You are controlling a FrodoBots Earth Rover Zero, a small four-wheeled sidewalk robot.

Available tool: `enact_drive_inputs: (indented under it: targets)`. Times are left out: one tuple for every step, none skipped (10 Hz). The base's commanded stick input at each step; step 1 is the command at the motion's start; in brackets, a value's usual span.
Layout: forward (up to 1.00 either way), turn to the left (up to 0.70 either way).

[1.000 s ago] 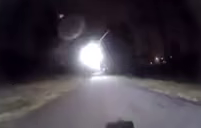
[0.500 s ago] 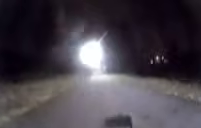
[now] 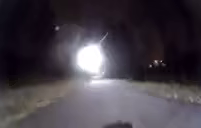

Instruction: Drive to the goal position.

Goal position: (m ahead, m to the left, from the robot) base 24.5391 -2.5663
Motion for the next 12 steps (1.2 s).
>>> enact_drive_inputs:
  targets:
    - [1.00, 0.04]
    - [1.00, 0.06]
    - [1.00, 0.07]
    - [1.00, 0.09]
    - [1.00, 0.10]
    - [1.00, 0.09]
    - [1.00, 0.07]
    - [1.00, 0.06]
    - [1.00, 0.04]
    - [1.00, 0.04]
    - [1.00, 0.04]
    - [1.00, 0.04]
